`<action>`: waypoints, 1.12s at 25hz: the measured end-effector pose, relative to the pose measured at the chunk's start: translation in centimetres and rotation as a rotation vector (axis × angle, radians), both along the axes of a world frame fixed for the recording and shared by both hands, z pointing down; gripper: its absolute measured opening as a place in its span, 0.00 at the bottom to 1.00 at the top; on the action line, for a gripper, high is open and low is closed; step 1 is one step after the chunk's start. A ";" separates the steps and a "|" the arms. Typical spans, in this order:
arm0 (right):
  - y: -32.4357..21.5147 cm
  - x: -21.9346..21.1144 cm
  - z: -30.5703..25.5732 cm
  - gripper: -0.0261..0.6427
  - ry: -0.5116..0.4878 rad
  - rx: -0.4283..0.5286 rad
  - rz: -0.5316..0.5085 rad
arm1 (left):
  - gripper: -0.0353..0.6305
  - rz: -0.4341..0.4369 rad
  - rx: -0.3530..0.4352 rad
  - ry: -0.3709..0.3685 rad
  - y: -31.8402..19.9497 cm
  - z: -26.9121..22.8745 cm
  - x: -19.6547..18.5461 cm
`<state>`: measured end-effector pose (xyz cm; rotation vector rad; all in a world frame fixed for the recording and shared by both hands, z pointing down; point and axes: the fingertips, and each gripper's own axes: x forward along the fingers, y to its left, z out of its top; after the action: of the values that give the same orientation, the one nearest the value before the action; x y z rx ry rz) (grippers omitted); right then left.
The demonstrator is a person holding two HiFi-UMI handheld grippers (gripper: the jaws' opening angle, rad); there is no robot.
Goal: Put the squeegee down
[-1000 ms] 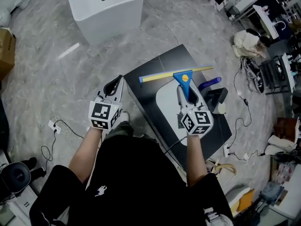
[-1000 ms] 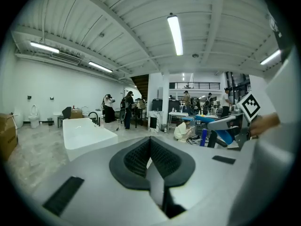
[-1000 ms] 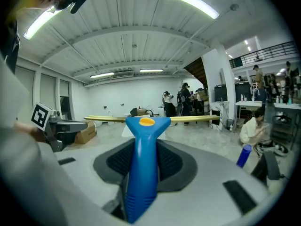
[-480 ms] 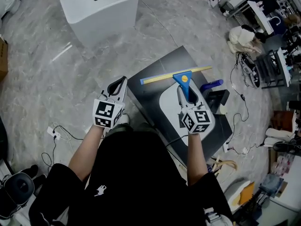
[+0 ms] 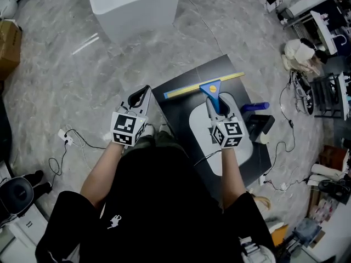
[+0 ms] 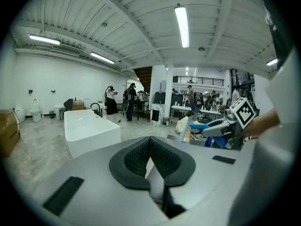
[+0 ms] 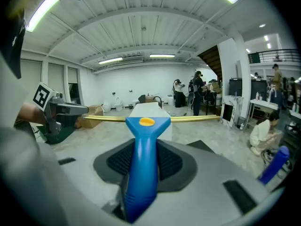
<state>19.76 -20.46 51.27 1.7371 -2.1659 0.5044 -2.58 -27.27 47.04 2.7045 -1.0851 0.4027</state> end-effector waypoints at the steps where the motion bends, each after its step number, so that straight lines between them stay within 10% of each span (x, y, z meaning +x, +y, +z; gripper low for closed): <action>1: -0.3 0.2 0.6 0.24 -0.002 -0.006 -0.012 | 0.06 -0.013 -0.002 -0.010 -0.1 0.2 0.0; 28: -5.6 1.9 10.9 0.24 0.015 -0.097 -0.144 | 0.06 -0.139 -0.097 -0.205 -0.5 7.4 4.3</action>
<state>21.63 -26.03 62.14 1.5163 -2.1978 0.5481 1.68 -27.74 54.48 2.5274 -1.2619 0.7012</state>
